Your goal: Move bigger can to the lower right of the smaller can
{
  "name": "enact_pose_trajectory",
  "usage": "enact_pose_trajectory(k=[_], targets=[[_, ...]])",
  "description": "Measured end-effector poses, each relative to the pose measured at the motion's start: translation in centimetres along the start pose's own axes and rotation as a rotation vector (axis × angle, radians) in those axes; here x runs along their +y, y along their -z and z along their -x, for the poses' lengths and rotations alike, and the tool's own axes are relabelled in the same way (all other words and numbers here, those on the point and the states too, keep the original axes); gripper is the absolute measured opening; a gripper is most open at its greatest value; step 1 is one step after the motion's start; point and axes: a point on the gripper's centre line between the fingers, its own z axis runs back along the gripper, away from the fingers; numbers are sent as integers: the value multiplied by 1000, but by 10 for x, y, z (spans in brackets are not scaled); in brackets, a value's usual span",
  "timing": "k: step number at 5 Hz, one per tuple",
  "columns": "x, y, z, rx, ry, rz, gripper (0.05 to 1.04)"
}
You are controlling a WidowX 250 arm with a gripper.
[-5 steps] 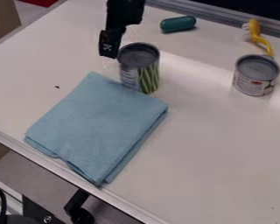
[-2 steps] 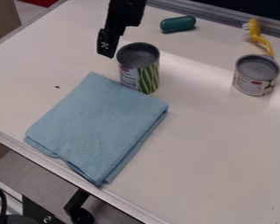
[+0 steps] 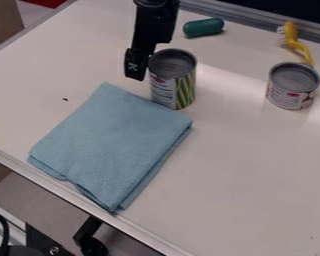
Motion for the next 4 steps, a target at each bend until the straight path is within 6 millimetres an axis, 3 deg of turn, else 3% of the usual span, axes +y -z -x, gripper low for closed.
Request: enact_pose_trajectory(k=[1, 4], targets=[[-3, -1, -11, -54, -57, 13, 1000], [-28, -4, -54, -70, 20, 75, 1000]])
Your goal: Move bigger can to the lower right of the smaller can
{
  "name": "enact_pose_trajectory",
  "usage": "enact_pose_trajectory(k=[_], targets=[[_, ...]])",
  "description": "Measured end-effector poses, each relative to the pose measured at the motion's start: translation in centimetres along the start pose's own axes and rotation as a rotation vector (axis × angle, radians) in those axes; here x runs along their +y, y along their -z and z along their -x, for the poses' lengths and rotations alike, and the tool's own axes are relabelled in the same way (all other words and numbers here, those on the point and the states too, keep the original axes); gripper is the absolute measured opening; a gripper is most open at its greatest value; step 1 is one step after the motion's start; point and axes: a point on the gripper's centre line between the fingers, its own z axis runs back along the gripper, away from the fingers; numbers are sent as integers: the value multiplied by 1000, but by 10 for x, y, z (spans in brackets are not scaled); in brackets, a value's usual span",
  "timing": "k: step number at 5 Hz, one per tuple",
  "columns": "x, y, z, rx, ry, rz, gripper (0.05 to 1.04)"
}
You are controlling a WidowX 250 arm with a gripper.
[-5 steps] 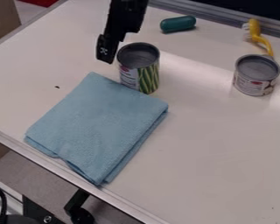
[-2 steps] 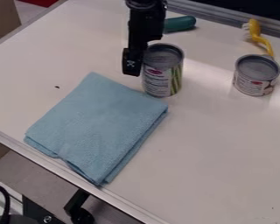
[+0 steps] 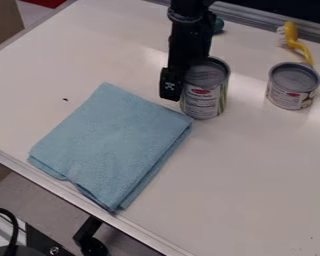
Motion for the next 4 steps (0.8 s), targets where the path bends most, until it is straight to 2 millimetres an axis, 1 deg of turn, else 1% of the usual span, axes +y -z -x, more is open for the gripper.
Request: enact_pose_trajectory(k=[1, 2, 3, 4], targets=[[-11, 0, -11, 1, 32, 10, 1000], [-25, 0, -25, -4, 77, 5, 1000], [-33, -2, -37, 7, 68, 4, 1000], [-42, -4, -54, 2, 58, 10, 1000]])
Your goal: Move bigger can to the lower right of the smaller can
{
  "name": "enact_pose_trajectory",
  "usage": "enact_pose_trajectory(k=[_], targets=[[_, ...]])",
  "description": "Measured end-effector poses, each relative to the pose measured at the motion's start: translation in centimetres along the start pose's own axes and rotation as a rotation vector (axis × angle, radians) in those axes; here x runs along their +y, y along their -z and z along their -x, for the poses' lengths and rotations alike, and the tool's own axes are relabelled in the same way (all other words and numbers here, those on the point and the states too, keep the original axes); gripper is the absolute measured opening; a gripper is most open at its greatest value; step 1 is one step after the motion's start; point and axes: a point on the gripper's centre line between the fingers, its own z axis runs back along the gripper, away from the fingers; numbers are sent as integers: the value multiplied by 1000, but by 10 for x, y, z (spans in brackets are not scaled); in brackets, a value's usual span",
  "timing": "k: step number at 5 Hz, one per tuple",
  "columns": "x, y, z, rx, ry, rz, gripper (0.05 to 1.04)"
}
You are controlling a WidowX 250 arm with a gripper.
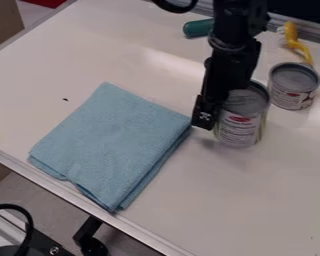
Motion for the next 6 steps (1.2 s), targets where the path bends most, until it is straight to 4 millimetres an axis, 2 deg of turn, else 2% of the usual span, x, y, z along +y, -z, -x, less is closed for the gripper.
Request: enact_pose_trajectory(k=[3, 4, 5, 6], targets=[[-14, -10, -46, -88, -52, -17, 1000], [-11, -11, -53, -132, -87, -31, 1000], [-3, -16, -48, -124, -120, -31, 1000], [8, -21, -27, -106, -168, -14, 1000]])
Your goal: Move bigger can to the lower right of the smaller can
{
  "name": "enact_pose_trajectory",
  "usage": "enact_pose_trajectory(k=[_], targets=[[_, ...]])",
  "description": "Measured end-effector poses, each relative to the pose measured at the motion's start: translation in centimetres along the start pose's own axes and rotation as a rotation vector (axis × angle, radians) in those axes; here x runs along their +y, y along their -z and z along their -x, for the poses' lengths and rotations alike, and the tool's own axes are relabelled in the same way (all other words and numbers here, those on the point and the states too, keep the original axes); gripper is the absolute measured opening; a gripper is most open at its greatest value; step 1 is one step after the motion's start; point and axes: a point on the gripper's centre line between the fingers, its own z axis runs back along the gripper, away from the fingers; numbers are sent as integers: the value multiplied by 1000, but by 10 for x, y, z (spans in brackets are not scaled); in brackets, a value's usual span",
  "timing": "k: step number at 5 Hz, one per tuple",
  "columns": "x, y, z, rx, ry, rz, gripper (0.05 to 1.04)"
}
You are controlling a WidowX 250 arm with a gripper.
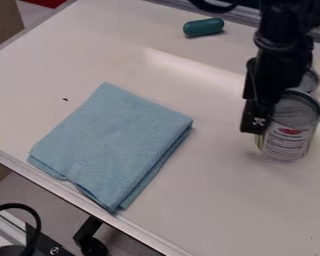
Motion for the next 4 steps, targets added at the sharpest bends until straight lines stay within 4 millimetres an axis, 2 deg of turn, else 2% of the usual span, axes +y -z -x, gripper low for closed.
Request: enact_pose_trajectory(k=[1, 2, 3, 4], targets=[[18, -16, 19, 6, -50, 1, 1000], [31, -23, 39, 24, -91, 14, 1000], [47, -27, 60, 2, -235, -18, 1000], [61, -21, 79, -40, -435, -56, 1000]])
